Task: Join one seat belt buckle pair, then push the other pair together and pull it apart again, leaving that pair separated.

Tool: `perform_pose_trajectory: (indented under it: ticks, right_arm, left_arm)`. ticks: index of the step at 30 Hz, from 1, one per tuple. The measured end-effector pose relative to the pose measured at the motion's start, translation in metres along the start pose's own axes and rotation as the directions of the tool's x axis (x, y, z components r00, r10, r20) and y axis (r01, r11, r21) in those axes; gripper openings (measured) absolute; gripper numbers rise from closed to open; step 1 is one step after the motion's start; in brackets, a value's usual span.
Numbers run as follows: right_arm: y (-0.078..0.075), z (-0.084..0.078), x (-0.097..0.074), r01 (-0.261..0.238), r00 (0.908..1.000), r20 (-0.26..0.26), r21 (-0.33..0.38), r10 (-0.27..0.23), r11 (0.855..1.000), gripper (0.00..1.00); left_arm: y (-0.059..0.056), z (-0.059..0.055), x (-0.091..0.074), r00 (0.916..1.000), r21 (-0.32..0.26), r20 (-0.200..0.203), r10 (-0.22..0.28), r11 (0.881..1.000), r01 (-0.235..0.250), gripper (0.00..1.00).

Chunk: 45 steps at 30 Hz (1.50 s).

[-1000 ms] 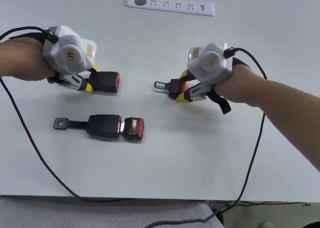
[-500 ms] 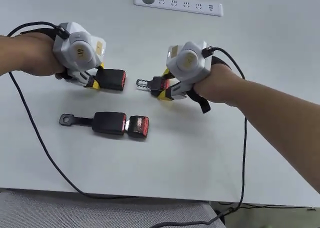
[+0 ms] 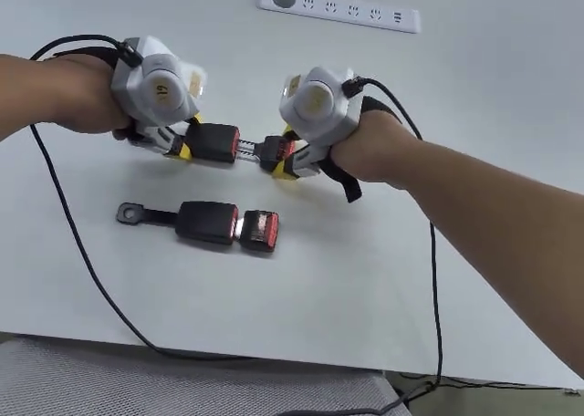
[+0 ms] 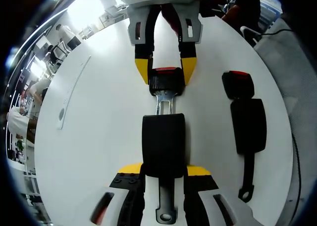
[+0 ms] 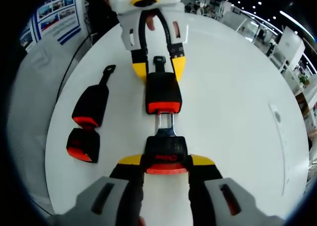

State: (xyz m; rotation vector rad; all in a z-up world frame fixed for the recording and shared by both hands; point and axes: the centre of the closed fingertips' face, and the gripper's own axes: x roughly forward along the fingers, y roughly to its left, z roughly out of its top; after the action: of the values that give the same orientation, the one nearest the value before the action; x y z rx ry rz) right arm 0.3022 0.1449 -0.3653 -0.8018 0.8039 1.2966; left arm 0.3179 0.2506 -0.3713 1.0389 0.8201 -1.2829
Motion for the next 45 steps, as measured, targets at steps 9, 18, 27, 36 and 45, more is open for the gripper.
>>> perform_pose_trajectory:
  ticks: [9,18,27,36,45]
  right_arm:
    - [0.002,0.011,0.001,0.070,0.9975,-0.003,-0.114,-0.071,0.991,0.34]
    - [0.000,0.011,0.004,0.029,0.9975,0.066,-0.036,-0.027,0.999,0.33]
    - [-0.001,0.017,0.007,0.017,0.9965,0.082,-0.023,-0.015,1.000,0.33]
    - [-0.002,0.028,0.015,0.027,0.9952,0.095,-0.028,-0.024,0.999,0.32]
    - [0.000,0.029,0.015,0.025,0.9951,0.096,-0.019,-0.023,1.000,0.32]
  left_arm:
    - [-0.001,0.002,-0.001,1.0000,-0.001,-0.002,0.000,1.000,0.000,0.29]
    - [-0.002,0.002,-0.002,0.9998,0.018,0.019,-0.002,1.000,0.002,0.29]
    - [-0.001,0.002,-0.001,0.9984,-0.010,0.057,0.000,1.000,0.000,0.28]
    - [-0.001,0.003,-0.001,0.9978,-0.012,0.065,-0.003,1.000,0.004,0.28]
    - [-0.001,0.003,0.000,0.9986,0.004,0.051,-0.017,1.000,0.017,0.28]
